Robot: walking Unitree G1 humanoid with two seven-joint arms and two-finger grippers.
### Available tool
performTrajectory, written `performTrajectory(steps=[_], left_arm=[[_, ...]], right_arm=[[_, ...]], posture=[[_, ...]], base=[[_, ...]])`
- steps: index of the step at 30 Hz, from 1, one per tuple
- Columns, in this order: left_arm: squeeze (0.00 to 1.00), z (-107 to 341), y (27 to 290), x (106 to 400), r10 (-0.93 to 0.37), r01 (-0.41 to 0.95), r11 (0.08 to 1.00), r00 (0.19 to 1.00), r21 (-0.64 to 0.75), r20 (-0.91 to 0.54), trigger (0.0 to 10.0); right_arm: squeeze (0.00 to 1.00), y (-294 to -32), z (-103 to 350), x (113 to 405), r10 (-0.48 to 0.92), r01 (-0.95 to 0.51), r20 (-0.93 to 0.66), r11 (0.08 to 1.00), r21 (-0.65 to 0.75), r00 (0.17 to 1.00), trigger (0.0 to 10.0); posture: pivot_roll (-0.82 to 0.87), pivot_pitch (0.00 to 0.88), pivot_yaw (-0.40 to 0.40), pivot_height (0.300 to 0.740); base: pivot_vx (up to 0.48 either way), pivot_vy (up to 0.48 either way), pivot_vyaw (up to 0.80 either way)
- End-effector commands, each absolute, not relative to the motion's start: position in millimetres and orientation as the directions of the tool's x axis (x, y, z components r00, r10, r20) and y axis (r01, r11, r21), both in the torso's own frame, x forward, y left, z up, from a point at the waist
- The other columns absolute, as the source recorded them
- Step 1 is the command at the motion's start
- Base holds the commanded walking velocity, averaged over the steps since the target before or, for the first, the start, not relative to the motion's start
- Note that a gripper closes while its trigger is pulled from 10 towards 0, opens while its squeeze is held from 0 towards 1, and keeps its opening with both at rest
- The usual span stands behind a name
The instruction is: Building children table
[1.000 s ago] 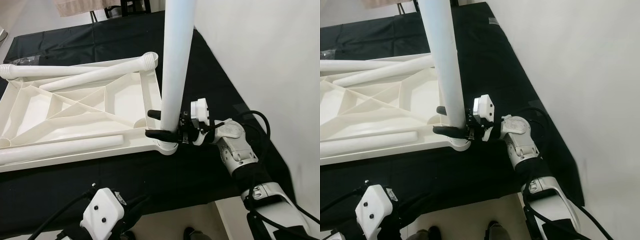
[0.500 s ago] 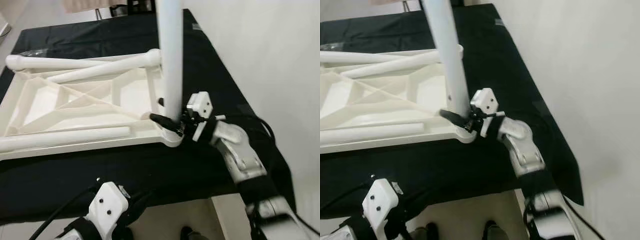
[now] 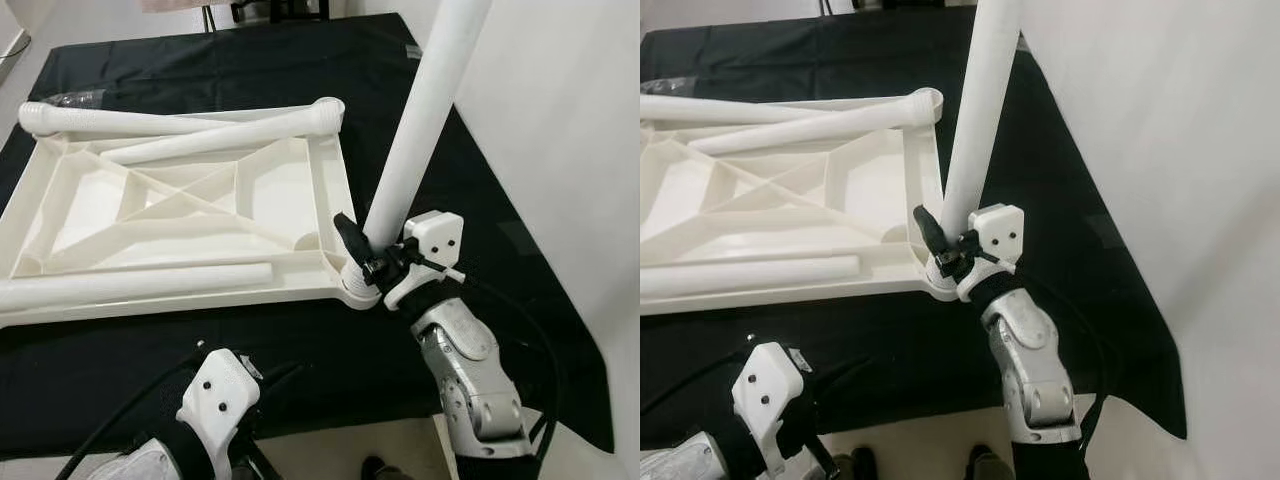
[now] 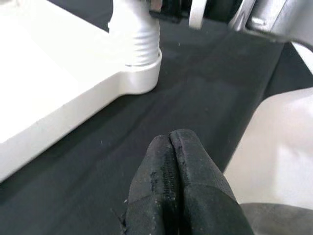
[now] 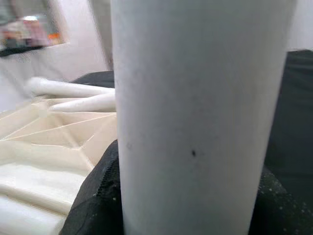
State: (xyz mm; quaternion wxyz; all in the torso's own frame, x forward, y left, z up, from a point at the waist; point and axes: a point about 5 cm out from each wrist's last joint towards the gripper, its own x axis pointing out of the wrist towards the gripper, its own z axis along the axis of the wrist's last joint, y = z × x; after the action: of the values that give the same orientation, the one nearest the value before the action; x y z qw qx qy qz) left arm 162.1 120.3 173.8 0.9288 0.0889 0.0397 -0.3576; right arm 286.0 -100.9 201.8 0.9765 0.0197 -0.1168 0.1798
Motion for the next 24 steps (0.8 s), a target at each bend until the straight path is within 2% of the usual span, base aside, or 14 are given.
performTrajectory(steps=[1,9,16,21,23,24], left_arm=[[0.0,167.5,122.8,161.2,-0.655,0.677,0.722,0.735,0.142,-0.174,10.0],[0.0,169.9,126.6,170.6,-0.647,0.667,0.719,0.745,0.194,-0.162,10.0],[0.0,171.4,128.9,175.7,-0.644,0.661,0.719,0.75,0.214,-0.154,10.0],[0.0,170.7,127.5,178.8,-0.647,0.663,0.714,0.747,0.223,-0.149,10.0],[0.0,170.1,126.7,181.4,-0.649,0.664,0.712,0.747,0.228,-0.146,10.0],[0.0,169.9,126.4,182.9,-0.649,0.663,0.713,0.747,0.23,-0.143,10.0]], right_arm=[[0.0,-112.0,170.6,286.1,0.24,-0.239,0.061,0.971,-0.021,0.969,10.0],[0.0,-75.5,163.7,267.3,0.114,-0.114,0.017,0.993,0.019,0.993,10.0],[0.0,-69.5,166.5,264.3,0.121,-0.121,0.014,0.991,0.048,0.993,10.0],[0.0,-80.2,179.9,269.3,0.17,-0.177,0.06,0.977,0.12,0.984,10.0],[0.0,-86.5,189.9,274.6,0.23,-0.248,0.114,0.951,0.183,0.967,10.0],[0.0,-88.9,198.0,278.2,0.312,-0.343,0.161,0.911,0.23,0.936,10.0]], posture=[[0.05,0.251,0.012,0.74],[0.07,0.22,0.022,0.74],[0.06,0.215,0.03,0.74],[0.05,0.211,0.032,0.74],[0.05,0.207,0.033,0.74],[0.04,0.2,0.034,0.74]], base=[[0.0,0.0,0.0],[0.0,0.0,0.0],[0.0,0.0,0.0],[0.0,0.0,0.0],[0.0,0.0,0.0],[0.0,0.0,0.0]])
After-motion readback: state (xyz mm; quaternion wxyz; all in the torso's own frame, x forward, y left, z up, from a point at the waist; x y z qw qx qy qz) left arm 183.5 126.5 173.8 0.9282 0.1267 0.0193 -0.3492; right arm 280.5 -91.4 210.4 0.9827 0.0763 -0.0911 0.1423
